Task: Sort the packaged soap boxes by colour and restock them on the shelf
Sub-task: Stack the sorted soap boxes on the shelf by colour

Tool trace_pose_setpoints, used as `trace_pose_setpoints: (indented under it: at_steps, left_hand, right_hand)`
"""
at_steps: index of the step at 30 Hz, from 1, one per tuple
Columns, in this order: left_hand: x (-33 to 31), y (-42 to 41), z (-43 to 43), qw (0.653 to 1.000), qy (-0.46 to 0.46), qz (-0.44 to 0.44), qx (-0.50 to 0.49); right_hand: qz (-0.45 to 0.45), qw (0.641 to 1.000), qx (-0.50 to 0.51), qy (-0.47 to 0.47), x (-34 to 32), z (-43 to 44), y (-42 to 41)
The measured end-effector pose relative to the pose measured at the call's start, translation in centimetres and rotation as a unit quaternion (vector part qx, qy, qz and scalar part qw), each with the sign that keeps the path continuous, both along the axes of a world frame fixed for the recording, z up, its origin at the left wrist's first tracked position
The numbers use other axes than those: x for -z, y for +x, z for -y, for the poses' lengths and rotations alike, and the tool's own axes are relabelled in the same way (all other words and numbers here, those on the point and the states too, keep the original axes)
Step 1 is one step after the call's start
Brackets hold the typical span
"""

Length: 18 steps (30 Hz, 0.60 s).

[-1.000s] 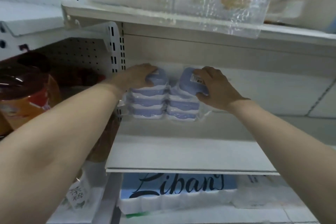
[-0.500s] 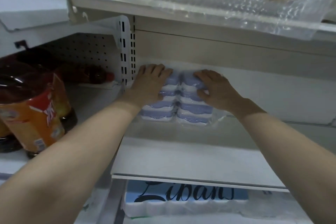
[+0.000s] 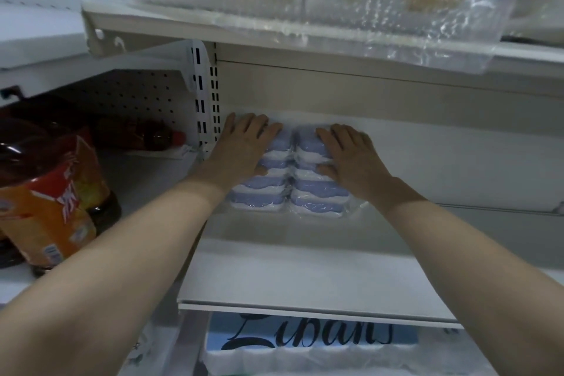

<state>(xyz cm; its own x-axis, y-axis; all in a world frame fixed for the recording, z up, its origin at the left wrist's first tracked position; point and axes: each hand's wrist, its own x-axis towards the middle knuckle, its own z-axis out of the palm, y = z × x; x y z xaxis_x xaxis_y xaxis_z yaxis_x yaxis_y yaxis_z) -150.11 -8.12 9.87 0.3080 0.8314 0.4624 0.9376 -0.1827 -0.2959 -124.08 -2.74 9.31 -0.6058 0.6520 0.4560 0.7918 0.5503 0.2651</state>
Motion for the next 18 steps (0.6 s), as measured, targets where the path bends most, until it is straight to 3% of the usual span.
trace_pose_setpoints:
  at_steps: [11,18]
  left_hand:
    - [-0.5,5.0,6.4,0.998,-0.005,0.060,-0.031]
    - [0.1,10.6,15.2,0.993,0.088,0.074,0.016]
  right_hand:
    - [-0.033,0.999,-0.041,0.003,-1.1,5.1,3.6]
    - [-0.033,0.997,-0.063,0.031,-0.6,12.9,9.3]
